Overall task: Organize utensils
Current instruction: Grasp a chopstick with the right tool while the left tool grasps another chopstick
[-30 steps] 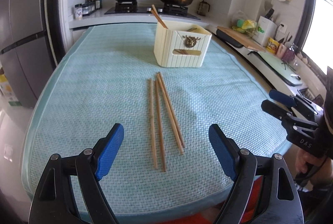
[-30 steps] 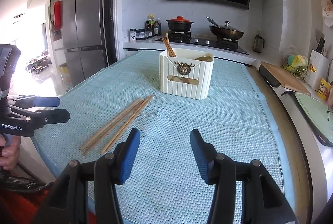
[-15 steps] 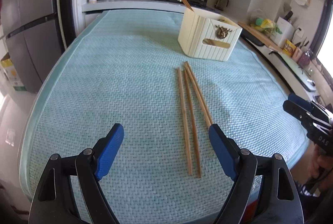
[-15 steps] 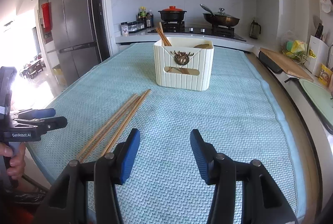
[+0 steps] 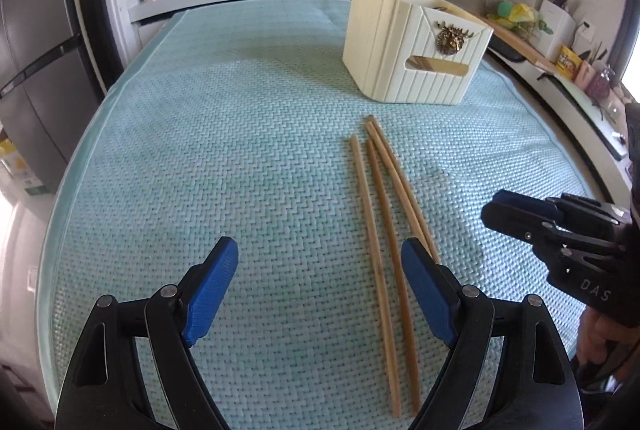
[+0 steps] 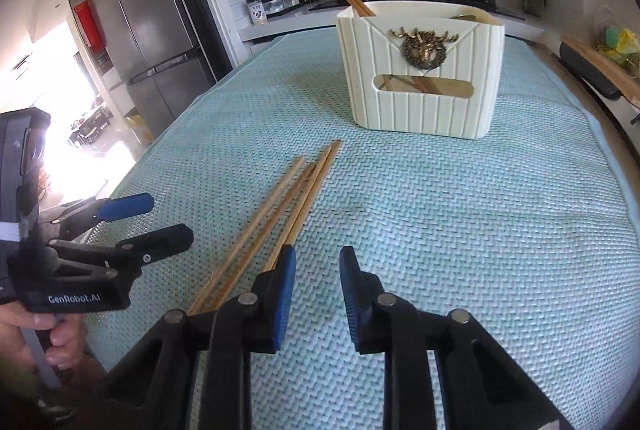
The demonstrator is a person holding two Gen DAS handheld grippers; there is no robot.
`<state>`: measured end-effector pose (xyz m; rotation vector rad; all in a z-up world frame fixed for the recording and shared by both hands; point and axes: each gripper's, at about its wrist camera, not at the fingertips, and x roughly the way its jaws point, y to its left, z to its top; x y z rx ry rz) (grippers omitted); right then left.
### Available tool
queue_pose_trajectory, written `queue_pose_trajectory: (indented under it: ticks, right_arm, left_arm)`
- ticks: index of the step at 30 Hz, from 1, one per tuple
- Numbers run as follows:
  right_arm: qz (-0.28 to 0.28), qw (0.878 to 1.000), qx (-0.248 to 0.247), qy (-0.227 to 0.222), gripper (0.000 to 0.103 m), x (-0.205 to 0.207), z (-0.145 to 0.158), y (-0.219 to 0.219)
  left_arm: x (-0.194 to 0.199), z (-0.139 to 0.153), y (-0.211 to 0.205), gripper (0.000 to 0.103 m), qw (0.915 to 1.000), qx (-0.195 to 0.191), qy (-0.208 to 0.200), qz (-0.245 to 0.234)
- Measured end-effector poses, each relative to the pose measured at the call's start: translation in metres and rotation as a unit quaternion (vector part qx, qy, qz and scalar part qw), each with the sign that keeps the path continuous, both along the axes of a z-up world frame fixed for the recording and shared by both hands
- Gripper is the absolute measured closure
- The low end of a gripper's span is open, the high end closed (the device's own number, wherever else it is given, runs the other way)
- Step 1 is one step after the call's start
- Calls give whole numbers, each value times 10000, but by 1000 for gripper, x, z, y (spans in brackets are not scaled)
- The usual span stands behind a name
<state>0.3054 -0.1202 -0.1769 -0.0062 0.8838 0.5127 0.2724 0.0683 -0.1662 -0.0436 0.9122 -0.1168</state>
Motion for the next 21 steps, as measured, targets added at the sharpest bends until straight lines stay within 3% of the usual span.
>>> queue_pose_trajectory:
  ticks: [4,8,17,21]
  right_arm:
    - [83,9998,-136,77,86,16,-10,21]
    - [99,9995,-269,153,90,29,-19,33]
    - [274,9965,-756,225,92,36,-32,60]
    - [144,9981,-488,338,95,38,-33,56]
  left_arm:
    - [-3,-3,7,18,9999,-106,72,72]
    - [-7,-1,13,18,9999,32,16,140]
    - [-7,-3,26,18,9996,-83,7,280]
    - [-7,-4,29,18,9994,-137,11,303]
